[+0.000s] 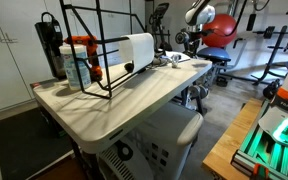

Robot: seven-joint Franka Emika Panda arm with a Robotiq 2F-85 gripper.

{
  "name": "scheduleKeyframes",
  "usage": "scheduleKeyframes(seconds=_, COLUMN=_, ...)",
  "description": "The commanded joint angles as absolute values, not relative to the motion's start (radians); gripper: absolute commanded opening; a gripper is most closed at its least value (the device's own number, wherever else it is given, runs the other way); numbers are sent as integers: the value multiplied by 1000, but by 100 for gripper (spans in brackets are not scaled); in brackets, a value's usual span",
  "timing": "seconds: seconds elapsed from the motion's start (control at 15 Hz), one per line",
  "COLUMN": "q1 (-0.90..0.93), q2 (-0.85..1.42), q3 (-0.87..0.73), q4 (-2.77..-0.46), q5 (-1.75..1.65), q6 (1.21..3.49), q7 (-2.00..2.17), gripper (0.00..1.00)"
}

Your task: Flip the black lid over then move it to the left on the table

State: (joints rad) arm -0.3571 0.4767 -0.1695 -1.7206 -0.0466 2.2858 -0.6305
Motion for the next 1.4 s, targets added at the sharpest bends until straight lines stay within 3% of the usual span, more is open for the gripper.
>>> scheduleKeyframes(seconds=0.0, q1=-313, q2=301, q3=-162, q4=-1962, q5=-143, q6=2364, q7=-648, gripper=30)
scheduleKeyframes(seconds=0.47, q1=-181, q2=-4, q3=-135, q4=-2306, q5=-414, q6=2297, q7=-662, gripper=30)
scheduleKeyframes(seconds=0.6, q1=-152, q2=-68, q3=-102, q4=-2359, q5=-341, q6=2276, q7=-706, gripper=30)
scheduleKeyframes(seconds=0.67, q1=-166, q2=30, q3=-126, q4=-2270, q5=-368, q6=2294, q7=-660, gripper=55)
scheduleKeyframes(seconds=1.0, q1=-137, q2=-57, q3=-111, q4=-2341, q5=-363, q6=2283, q7=-675, gripper=55)
scheduleKeyframes(seconds=1.07, q1=-139, q2=-56, q3=-112, q4=-2341, q5=-363, q6=2283, q7=-677, gripper=30)
scheduleKeyframes(seconds=1.33, q1=-124, q2=-9, q3=-107, q4=-2338, q5=-268, q6=2364, q7=-673, gripper=30)
